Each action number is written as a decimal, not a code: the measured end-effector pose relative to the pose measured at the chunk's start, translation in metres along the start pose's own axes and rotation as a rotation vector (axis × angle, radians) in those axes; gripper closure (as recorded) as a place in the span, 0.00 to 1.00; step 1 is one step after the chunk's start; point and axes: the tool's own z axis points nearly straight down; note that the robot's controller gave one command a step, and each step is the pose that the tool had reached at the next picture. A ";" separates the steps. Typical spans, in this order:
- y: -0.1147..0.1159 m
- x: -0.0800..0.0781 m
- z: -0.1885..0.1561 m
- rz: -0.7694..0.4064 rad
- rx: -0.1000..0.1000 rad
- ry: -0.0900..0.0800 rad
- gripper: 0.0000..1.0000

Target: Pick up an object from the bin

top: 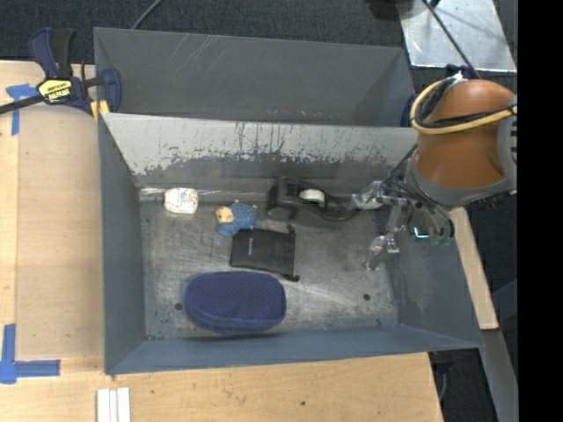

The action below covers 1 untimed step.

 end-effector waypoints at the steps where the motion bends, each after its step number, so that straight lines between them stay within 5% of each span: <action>1: 0.059 -0.058 0.038 -0.103 0.003 -0.017 0.00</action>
Offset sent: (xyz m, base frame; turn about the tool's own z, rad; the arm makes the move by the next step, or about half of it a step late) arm 0.0587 0.0707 -0.0535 -0.1106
